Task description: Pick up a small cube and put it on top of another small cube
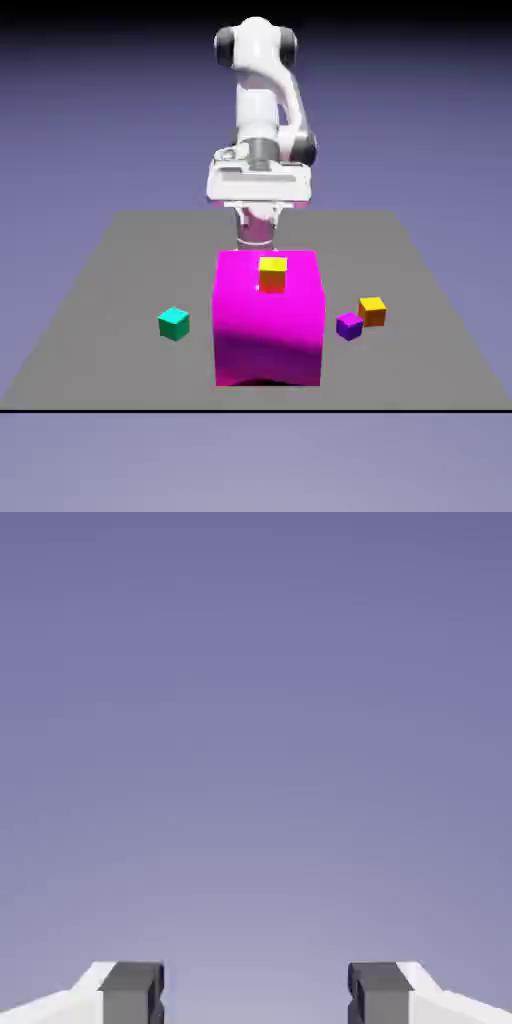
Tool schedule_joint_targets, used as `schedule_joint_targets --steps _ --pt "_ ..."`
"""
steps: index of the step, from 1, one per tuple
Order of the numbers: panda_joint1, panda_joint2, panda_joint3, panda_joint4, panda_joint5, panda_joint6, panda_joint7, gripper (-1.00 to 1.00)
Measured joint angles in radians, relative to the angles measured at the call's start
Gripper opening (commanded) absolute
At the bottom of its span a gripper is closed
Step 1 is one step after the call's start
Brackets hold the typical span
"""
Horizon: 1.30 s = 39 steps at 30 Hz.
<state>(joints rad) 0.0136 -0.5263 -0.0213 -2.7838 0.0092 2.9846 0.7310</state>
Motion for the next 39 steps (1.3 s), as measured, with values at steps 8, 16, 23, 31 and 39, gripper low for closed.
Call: schedule_joint_targets --steps 8,16,23,31,39 --pt "0.046 0.290 -0.177 0.212 0.048 -0.281 -0.007 0.00" --pt "0.091 0.580 -0.356 0.425 0.095 -0.558 -0.010 0.00" --pt "0.119 0.830 -0.499 0.599 0.138 -0.814 -0.030 0.00" --pt "0.056 1.086 -0.584 0.723 0.194 -1.162 -0.142 0.00" --pt "-0.022 1.217 -0.581 0.718 0.239 -1.328 -0.250 0.00"
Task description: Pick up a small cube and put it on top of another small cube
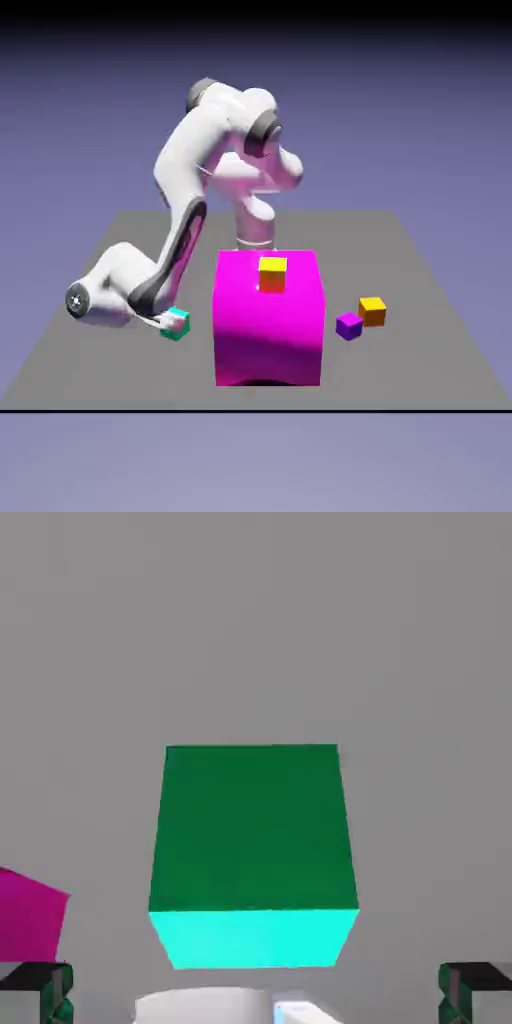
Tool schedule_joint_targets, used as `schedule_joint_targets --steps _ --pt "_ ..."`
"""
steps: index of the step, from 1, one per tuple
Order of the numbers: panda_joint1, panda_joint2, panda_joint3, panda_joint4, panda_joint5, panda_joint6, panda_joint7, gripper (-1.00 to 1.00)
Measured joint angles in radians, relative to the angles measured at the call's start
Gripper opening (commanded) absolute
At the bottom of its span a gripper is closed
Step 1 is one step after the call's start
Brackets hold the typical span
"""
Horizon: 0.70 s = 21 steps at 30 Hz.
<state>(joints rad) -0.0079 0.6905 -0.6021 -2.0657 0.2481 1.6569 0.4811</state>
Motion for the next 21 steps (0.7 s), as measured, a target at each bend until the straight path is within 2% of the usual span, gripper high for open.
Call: schedule_joint_targets --steps 2,3,5,9,18,21 --pt "0.002 0.024 0.019 -0.069 0.024 0.087 -0.012 0.00" --pt "0.003 0.029 0.024 -0.085 0.030 0.108 -0.015 -1.00" --pt "0.003 0.029 0.024 -0.085 0.031 0.108 -0.015 -1.00" --pt "-0.009 -0.029 0.009 0.029 -0.028 -0.042 0.002 -1.00" --pt "-0.107 -0.349 0.257 0.037 -0.128 -0.106 0.099 -1.00" --pt "-0.140 -0.458 0.358 0.080 -0.096 -0.180 0.222 -1.00"
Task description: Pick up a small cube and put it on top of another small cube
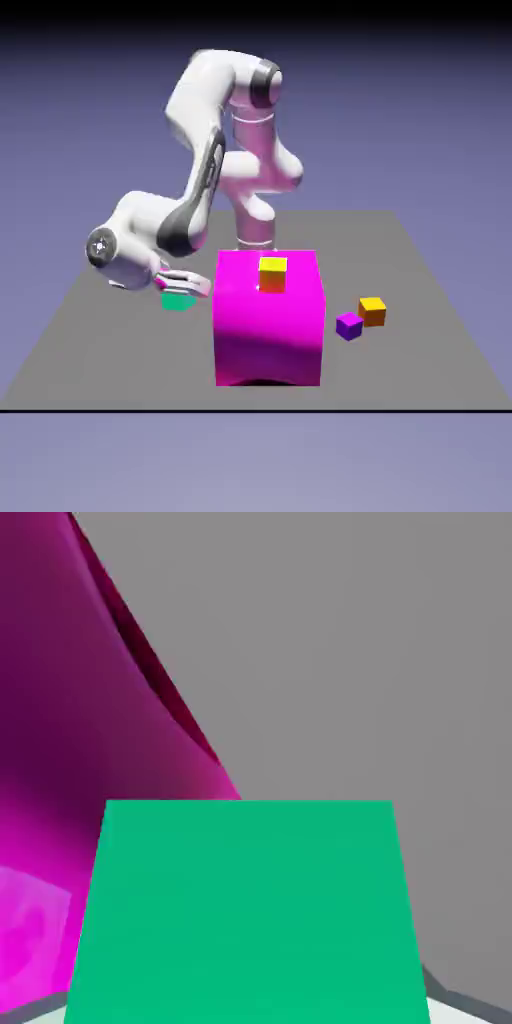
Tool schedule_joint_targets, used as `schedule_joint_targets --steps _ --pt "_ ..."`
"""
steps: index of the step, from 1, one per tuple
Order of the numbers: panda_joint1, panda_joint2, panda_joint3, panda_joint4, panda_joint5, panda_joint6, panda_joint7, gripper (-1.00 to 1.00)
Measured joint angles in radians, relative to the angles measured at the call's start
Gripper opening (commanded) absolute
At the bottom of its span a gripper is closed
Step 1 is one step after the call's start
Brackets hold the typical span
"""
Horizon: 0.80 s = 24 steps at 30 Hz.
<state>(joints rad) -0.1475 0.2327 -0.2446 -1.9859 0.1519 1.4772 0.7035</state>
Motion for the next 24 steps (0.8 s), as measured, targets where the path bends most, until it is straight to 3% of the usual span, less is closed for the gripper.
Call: schedule_joint_targets --steps 13,15,20,21,24 --pt "-0.044 0.001 0.239 0.221 0.285 -0.343 0.565 -1.00" --pt "-0.046 -0.005 0.247 0.224 0.287 -0.349 0.575 -1.00" --pt "-0.024 -0.059 0.261 0.043 0.293 -0.220 0.549 -1.00" --pt "-0.019 -0.069 0.264 0.009 0.294 -0.196 0.545 1.00" --pt "-0.024 -0.059 0.261 0.046 0.292 -0.222 0.549 1.00"
